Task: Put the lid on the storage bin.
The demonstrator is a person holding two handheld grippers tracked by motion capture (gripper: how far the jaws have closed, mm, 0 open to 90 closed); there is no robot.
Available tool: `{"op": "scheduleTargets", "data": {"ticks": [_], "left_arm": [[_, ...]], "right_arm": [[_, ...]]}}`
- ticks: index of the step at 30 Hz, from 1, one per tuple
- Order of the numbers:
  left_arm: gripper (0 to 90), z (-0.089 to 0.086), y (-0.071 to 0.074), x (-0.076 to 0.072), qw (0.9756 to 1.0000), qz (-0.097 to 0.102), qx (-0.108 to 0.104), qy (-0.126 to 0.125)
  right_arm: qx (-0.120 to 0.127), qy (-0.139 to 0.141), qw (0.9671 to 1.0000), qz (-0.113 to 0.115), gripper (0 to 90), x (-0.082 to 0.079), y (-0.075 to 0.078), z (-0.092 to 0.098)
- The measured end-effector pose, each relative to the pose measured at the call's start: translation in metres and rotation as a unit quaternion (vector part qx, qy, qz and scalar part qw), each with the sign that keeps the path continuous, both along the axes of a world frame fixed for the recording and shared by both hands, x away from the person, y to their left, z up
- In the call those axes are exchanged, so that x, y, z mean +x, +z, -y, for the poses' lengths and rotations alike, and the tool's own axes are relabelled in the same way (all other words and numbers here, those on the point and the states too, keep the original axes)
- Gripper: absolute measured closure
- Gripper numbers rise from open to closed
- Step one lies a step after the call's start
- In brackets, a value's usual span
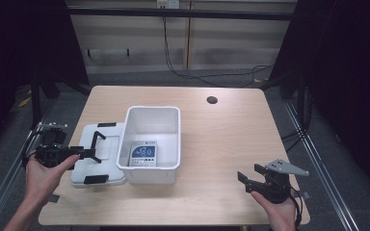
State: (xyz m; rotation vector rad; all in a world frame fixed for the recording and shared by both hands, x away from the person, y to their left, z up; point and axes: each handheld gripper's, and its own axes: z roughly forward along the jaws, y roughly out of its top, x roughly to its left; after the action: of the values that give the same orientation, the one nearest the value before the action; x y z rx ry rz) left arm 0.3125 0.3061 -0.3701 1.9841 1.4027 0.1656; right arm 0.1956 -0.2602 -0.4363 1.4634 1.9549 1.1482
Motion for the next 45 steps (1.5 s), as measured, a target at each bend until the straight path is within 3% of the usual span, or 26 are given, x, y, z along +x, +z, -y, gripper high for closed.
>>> {"op": "scheduleTargets", "data": {"ticks": [3, 6, 7, 9, 14, 19, 24, 30, 33, 37, 39, 40, 42, 44, 45], "left_arm": [[46.2, 0.001, 0.001, 0.008, 0.9998, -0.015, 0.012, 0.000], [46.9, 0.005, 0.003, 0.016, 0.9985, -0.035, 0.043, -0.001], [47.1, 0.005, 0.003, 0.016, 0.9985, -0.035, 0.043, -0.001], [47.8, 0.008, 0.003, 0.022, 0.9966, -0.047, 0.068, 0.003], [52.1, 0.009, 0.002, 0.034, 0.9945, -0.064, 0.082, 0.010], [47.6, 0.006, -0.002, 0.041, 0.9930, -0.086, 0.080, 0.012], [51.2, 0.003, -0.005, 0.050, 0.9920, -0.095, 0.081, 0.017], [53.1, 0.009, -0.008, 0.061, 0.9884, -0.115, 0.097, 0.020], [53.7, 0.012, -0.009, 0.067, 0.9856, -0.130, 0.102, 0.038], [53.8, 0.016, -0.011, 0.074, 0.9810, -0.151, 0.117, 0.032], [53.1, 0.017, -0.012, 0.076, 0.9803, -0.154, 0.120, 0.032], [52.7, 0.018, -0.015, 0.080, 0.9786, -0.170, 0.113, 0.030], [54.8, 0.022, -0.018, 0.083, 0.9755, -0.174, 0.131, 0.031], [54.7, 0.023, -0.019, 0.084, 0.9749, -0.174, 0.135, 0.033], [54.1, 0.025, -0.022, 0.086, 0.9708, -0.181, 0.151, 0.044]], "right_arm": [[0.002, -0.004, 1.0000, 0.000, 28.8, 0.000, 0.000, 0.000], [0.000, 0.001, 1.0000, -0.001, 28.7, 0.000, 0.000, 0.000], [0.000, 0.002, 1.0000, -0.002, 28.6, 0.001, 0.000, -0.001], [0.001, 0.002, 1.0000, -0.005, 28.4, 0.001, 0.000, -0.001], [0.000, 0.004, 1.0000, -0.005, 28.4, 0.001, -0.001, -0.001], [-0.004, 0.007, 1.0000, -0.005, 28.5, 0.001, -0.001, -0.002], [-0.007, 0.007, 0.9999, -0.006, 28.5, 0.001, -0.001, -0.002], [-0.005, 0.004, 0.9999, -0.008, 28.5, 0.001, -0.001, -0.002], [-0.010, 0.007, 0.9999, -0.008, 28.5, 0.001, -0.001, -0.003], [-0.010, 0.005, 0.9999, -0.009, 28.5, 0.000, -0.001, -0.002], [-0.009, 0.005, 0.9999, -0.010, 28.5, 0.000, -0.002, -0.002], [-0.010, 0.008, 0.9998, -0.012, 28.6, 0.000, -0.002, -0.002], [-0.011, 0.010, 0.9998, -0.013, 28.8, 0.000, -0.002, -0.003], [-0.011, 0.011, 0.9998, -0.013, 28.8, 0.001, -0.002, -0.003], [-0.012, 0.012, 0.9997, -0.016, 28.9, 0.001, -0.003, -0.004]]}}
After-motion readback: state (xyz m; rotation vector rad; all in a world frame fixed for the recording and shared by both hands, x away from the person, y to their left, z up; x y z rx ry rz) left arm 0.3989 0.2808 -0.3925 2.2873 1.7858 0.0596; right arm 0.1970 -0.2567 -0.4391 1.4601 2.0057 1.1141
